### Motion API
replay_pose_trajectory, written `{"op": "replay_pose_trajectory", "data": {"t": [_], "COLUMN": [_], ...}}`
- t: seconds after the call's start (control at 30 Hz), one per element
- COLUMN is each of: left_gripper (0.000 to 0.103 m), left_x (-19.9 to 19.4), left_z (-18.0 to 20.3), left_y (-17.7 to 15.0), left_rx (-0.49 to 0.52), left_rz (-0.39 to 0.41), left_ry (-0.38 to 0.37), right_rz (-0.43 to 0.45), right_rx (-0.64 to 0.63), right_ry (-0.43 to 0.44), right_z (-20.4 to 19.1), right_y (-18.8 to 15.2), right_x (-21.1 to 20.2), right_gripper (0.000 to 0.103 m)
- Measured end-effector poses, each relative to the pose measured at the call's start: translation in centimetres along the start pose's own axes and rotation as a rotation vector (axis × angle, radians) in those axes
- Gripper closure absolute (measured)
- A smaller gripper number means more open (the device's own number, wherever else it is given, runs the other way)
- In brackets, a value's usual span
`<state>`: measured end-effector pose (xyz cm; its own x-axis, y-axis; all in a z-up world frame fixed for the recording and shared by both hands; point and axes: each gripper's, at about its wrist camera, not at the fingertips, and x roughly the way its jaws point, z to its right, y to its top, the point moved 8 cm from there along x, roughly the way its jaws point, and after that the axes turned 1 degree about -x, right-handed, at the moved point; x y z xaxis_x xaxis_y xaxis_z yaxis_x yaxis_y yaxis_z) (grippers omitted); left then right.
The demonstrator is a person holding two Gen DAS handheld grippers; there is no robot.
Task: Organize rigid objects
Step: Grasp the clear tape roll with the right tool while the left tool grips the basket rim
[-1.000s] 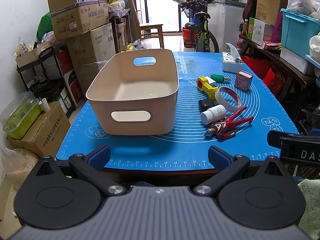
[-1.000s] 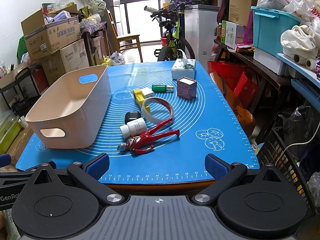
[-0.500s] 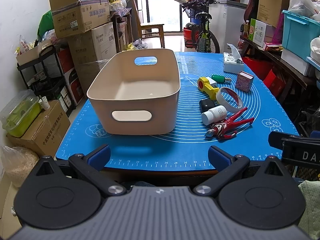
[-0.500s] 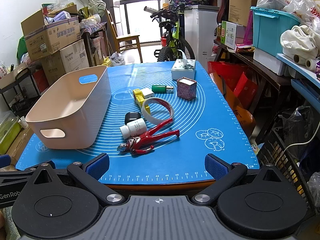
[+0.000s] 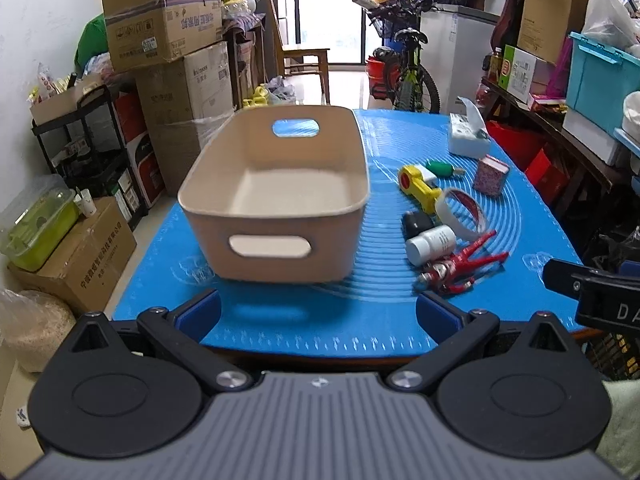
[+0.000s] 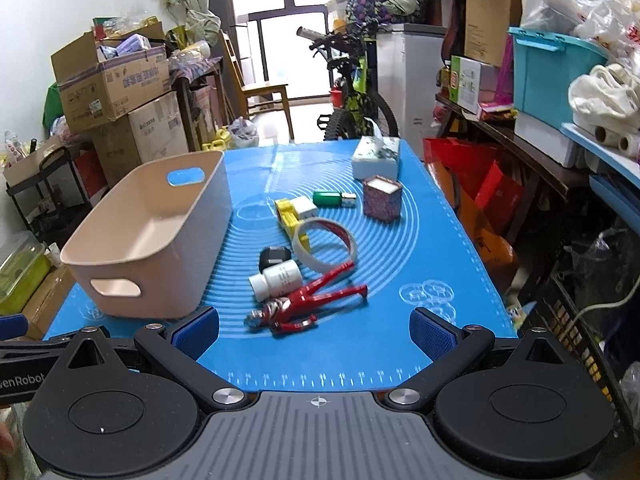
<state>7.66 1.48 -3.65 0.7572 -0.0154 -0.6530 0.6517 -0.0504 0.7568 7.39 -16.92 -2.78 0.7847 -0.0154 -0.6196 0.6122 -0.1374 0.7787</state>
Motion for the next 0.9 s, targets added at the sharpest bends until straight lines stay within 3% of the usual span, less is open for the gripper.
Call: {"op": "replay_pose_trajectory", "data": {"t": [0.3,0.53,0.77,0.9], "left_gripper": [0.001,0.001,0.001,0.001], "left_x": [1.8,4.8,9.0,11.3], "left_z": [-2.4,-5.3,-8.5,-11.0], "left_y": [4.9,7.9,9.9,10.2], "left_rx": [-0.011,-0.043,-0.085,-0.157], "left_rz": [0.023,0.022,-0.055,-0.109], "left_ry": [0.001,0.05,0.103,0.127], "right_rz": [0.024,0.019,-0.044,-0.085], "right_rx": [0.01,0.037,0.052,0.047], "right_ry": [-0.001,-0.04,-0.042,-0.045], "right_z": [-1.1,-0.6,-0.5,-0.8], "right_y": [3.5,5.5,6.8,6.7], "right_x": [2.9,7.1,12.7,15.9], "right_gripper": [0.002,0.002,0.002,0.002]}}
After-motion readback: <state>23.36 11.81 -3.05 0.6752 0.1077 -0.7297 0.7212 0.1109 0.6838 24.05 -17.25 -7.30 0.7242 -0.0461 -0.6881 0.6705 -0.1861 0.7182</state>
